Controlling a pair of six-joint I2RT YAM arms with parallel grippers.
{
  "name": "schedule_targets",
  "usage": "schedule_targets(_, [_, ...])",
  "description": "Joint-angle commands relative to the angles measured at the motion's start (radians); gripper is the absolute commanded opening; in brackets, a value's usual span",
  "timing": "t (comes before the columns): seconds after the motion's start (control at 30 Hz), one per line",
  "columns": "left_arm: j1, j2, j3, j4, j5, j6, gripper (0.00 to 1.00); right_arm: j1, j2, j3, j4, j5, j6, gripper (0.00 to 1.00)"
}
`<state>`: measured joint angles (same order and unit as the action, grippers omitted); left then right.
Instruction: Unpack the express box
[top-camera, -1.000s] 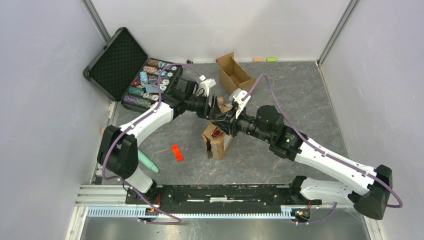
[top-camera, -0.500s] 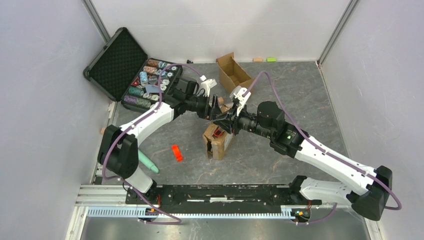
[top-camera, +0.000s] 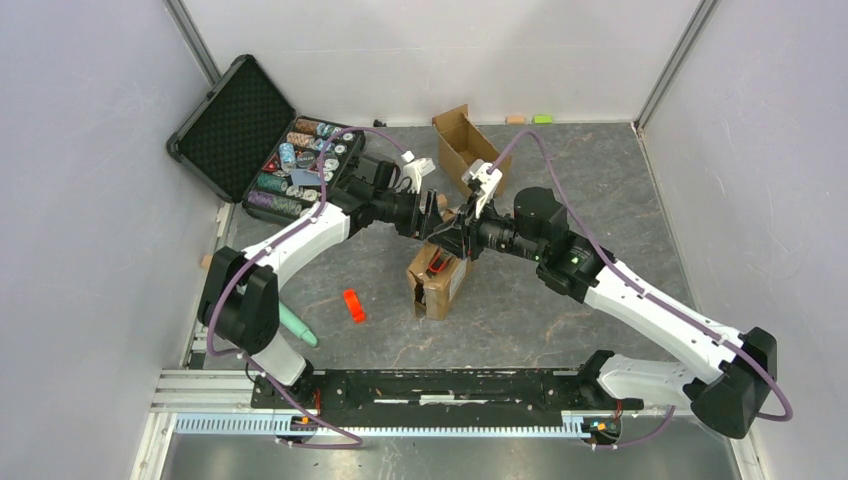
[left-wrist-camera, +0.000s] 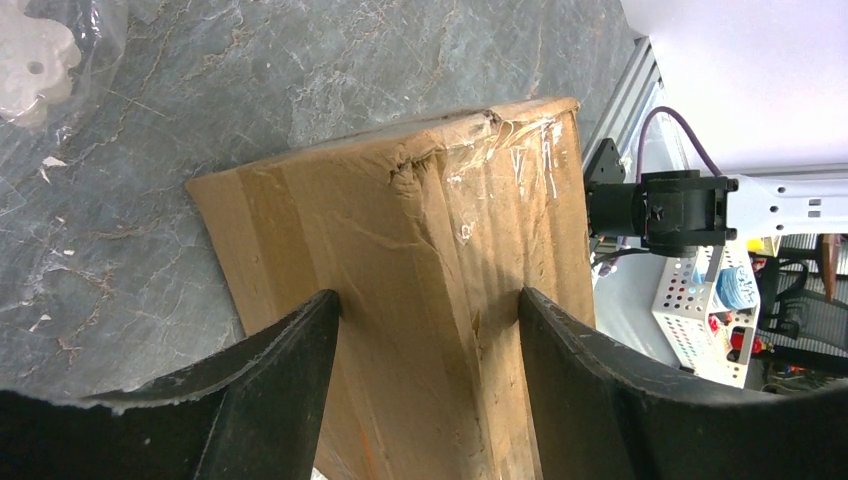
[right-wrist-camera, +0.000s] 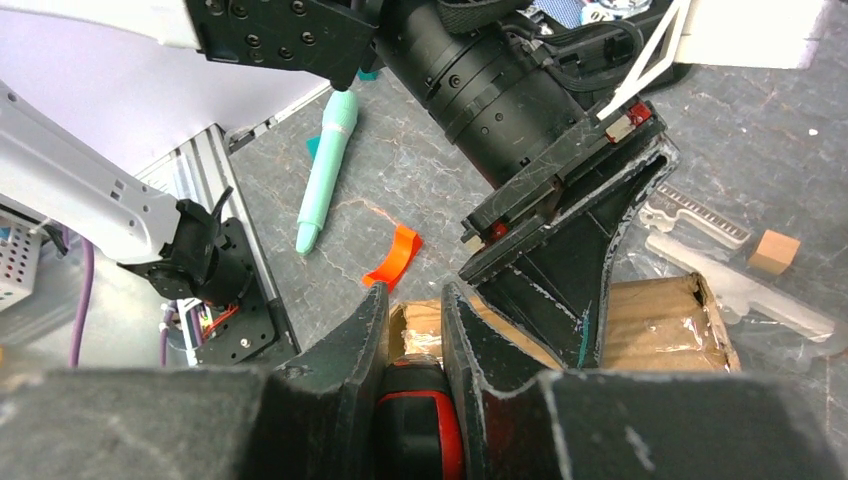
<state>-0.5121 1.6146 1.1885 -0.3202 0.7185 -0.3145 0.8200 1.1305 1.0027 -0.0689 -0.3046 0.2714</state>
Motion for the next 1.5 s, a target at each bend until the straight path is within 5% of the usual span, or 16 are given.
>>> schedule_targets(0.0, [-0.001, 0.081, -0.002, -0.077, -0.153, 0.018, 0.71, -0.013, 0.038, -0.049, -0.126, -0.144, 0.106, 0.00])
schedule_targets(0.4, [0.007, 0.085, 0.006, -0.058, -0.185, -0.016, 0.72, -0.039, -0.035, -0.100, -0.110, -0.159, 0.209, 0.00])
schedule_targets(1.0, [0.003, -0.012, 0.080, -0.061, -0.001, -0.042, 0.81, -0.038, -0.098, -0.022, 0.042, -0.028, 0.023, 0.00])
schedule_targets(1.47, [0.013, 0.002, 0.103, -0.099, 0.017, 0.000, 0.81, -0.037, -0.050, 0.047, 0.084, -0.095, -0.121, 0.00])
